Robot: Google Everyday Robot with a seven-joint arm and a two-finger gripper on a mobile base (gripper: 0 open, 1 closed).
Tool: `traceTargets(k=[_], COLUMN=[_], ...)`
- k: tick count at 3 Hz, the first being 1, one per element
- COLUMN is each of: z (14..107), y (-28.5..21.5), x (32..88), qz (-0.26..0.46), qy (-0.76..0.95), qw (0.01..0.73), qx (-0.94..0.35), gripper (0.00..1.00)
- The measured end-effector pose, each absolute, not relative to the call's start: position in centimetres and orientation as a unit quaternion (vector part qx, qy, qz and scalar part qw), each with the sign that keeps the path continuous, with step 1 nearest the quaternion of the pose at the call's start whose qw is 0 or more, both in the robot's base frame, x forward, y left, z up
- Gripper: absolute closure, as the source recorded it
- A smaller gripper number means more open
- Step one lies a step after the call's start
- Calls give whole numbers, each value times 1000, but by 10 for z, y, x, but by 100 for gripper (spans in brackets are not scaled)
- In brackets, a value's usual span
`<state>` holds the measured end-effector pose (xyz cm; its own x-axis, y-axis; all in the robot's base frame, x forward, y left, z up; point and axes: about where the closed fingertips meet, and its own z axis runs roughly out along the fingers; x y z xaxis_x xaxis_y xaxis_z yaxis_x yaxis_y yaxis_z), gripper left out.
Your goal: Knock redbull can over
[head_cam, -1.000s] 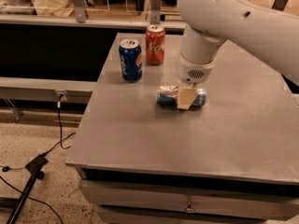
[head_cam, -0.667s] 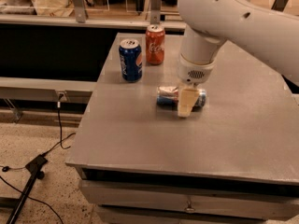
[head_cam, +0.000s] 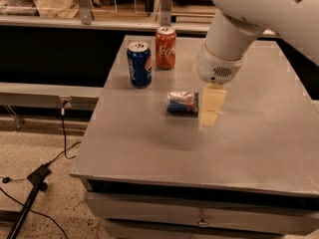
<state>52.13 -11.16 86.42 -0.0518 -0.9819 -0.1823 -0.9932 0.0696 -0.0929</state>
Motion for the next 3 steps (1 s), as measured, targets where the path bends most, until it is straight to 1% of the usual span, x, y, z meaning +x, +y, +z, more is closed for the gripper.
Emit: traceTargets(k=[2,3], z=[885,884], y=[-132,-132], x=[525,525], qz=[96,96], qy=[688,689], qw=[207,206], qx=[-689,-689], gripper=[0,0])
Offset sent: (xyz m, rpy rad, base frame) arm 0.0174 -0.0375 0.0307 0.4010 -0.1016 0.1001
